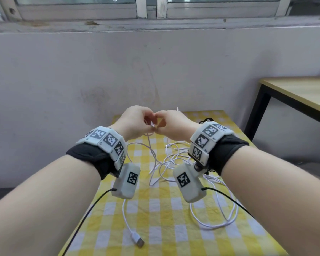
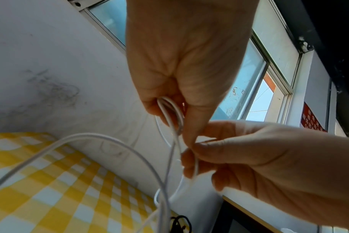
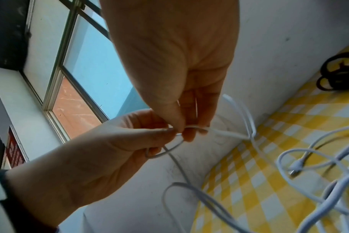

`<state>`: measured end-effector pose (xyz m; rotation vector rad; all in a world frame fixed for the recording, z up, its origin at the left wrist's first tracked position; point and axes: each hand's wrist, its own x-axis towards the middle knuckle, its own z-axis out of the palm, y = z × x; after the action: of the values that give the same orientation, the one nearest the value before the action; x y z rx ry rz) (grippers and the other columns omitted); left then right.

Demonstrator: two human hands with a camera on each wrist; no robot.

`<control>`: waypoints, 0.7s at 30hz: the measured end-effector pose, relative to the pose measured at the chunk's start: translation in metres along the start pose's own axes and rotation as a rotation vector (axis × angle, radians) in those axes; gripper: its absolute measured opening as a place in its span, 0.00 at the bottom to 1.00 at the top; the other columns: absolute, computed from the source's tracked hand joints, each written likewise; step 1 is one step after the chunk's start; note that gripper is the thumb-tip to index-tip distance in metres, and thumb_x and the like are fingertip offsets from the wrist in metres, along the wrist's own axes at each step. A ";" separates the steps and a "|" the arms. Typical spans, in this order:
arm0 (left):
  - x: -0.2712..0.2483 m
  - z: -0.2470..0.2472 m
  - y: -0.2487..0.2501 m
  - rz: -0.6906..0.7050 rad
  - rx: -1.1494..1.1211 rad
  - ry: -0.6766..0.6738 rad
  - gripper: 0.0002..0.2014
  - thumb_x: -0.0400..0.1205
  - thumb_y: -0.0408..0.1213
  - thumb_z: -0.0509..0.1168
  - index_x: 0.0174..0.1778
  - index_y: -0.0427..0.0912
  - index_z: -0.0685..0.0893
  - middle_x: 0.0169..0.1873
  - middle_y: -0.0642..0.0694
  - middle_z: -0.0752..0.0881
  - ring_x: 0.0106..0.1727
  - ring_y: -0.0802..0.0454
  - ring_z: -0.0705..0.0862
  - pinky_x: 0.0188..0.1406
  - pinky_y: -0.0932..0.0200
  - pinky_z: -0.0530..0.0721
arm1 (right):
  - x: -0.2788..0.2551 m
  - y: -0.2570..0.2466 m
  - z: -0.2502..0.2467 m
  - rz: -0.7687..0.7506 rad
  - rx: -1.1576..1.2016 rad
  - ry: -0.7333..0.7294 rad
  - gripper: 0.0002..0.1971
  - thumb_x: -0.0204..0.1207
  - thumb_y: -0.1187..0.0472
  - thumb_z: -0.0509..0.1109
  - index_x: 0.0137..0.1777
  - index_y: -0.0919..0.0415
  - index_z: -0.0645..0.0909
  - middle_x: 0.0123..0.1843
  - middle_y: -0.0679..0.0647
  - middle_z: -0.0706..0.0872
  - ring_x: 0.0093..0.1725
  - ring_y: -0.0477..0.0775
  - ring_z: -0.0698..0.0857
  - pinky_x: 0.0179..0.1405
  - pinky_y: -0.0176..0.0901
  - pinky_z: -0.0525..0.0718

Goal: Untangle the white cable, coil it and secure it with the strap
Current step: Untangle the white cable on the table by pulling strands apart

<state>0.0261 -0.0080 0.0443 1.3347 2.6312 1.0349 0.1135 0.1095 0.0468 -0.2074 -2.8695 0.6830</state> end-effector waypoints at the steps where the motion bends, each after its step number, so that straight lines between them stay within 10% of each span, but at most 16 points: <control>1: -0.001 0.000 0.000 -0.002 -0.051 0.000 0.09 0.70 0.28 0.72 0.44 0.44 0.88 0.28 0.54 0.80 0.24 0.67 0.76 0.30 0.76 0.74 | -0.001 0.001 0.000 0.024 0.077 0.004 0.17 0.75 0.64 0.67 0.64 0.58 0.80 0.54 0.56 0.89 0.52 0.55 0.87 0.53 0.42 0.84; 5: -0.005 0.000 -0.004 0.007 -0.268 -0.014 0.15 0.72 0.24 0.70 0.45 0.51 0.85 0.37 0.49 0.84 0.31 0.59 0.78 0.38 0.64 0.78 | -0.002 0.008 0.002 0.090 0.202 0.085 0.09 0.75 0.63 0.66 0.53 0.52 0.81 0.31 0.47 0.85 0.30 0.44 0.82 0.28 0.25 0.77; 14: -0.014 0.005 -0.012 -0.067 -0.271 0.018 0.20 0.69 0.22 0.71 0.51 0.49 0.85 0.38 0.52 0.80 0.29 0.57 0.78 0.38 0.62 0.81 | -0.011 0.023 0.006 0.100 0.384 0.270 0.03 0.75 0.57 0.73 0.43 0.54 0.87 0.29 0.43 0.75 0.29 0.40 0.73 0.32 0.30 0.71; 21: -0.024 0.011 -0.026 -0.083 -0.206 0.067 0.19 0.70 0.29 0.75 0.54 0.52 0.83 0.29 0.53 0.70 0.31 0.55 0.68 0.38 0.61 0.72 | -0.022 0.039 0.010 0.182 0.559 0.355 0.05 0.75 0.58 0.73 0.43 0.58 0.87 0.25 0.44 0.74 0.16 0.37 0.69 0.16 0.24 0.64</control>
<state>0.0259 -0.0302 0.0139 1.1578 2.5171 1.3180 0.1359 0.1355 0.0172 -0.4533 -2.2407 1.2981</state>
